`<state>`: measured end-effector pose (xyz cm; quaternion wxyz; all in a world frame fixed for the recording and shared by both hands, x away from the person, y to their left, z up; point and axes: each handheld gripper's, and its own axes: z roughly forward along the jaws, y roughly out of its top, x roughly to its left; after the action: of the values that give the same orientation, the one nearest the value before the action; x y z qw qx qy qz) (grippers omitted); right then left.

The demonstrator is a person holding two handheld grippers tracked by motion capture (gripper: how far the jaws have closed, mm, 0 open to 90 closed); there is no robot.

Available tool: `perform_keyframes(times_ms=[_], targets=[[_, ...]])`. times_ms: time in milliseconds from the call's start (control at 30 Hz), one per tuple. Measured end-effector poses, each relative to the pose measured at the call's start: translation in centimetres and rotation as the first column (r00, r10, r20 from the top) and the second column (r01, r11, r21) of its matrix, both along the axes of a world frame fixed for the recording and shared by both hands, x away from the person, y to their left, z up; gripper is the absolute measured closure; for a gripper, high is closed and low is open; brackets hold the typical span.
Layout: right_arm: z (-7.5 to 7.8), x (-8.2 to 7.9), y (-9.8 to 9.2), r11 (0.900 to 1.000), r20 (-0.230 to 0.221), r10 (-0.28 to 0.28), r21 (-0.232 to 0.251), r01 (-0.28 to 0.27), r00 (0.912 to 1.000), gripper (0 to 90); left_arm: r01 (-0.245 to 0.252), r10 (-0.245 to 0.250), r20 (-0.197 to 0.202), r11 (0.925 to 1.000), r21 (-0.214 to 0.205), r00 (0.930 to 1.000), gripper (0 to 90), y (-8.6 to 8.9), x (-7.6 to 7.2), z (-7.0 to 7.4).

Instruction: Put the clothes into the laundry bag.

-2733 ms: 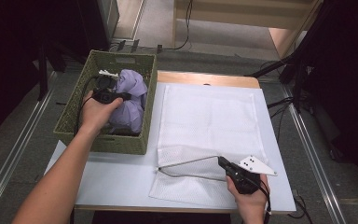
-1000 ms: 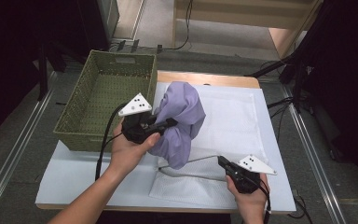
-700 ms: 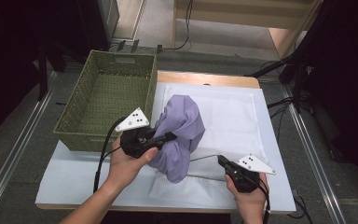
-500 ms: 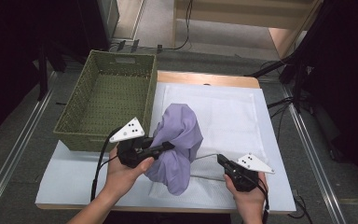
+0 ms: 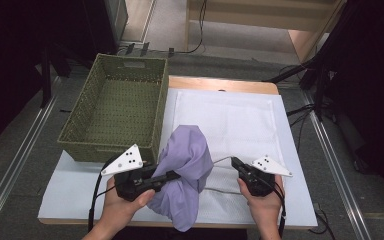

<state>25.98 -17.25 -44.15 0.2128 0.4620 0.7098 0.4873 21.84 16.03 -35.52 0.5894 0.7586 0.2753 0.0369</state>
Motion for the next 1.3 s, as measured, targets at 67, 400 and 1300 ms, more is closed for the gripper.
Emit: perform_keyframes(times_ms=[67, 400, 1300], targets=[[-0.2, 0.3, 0.2, 1.0, -0.008, 0.001, 0.004, -0.001, 1.0, 90.0, 0.034, -0.034, -0.004, 0.9994, 0.004, 0.9994, 76.6, -0.6, -0.4, -0.4], [-0.4, 0.7, 0.3, 0.9997, -0.02, -0.011, 0.022, 0.011, 0.9997, 90.0, 0.11, -0.107, -0.039, 0.9913, 0.073, 0.9935, 75.7, -4.2, -0.2, -3.9], [0.6, -0.2, 0.1, 0.9993, 0.014, 0.003, 0.036, -0.003, 0.9999, 90.0, -0.115, 0.137, -0.05, 0.942, 0.315, 0.9893, 12.4, -5.7, 3.1, -7.8]])
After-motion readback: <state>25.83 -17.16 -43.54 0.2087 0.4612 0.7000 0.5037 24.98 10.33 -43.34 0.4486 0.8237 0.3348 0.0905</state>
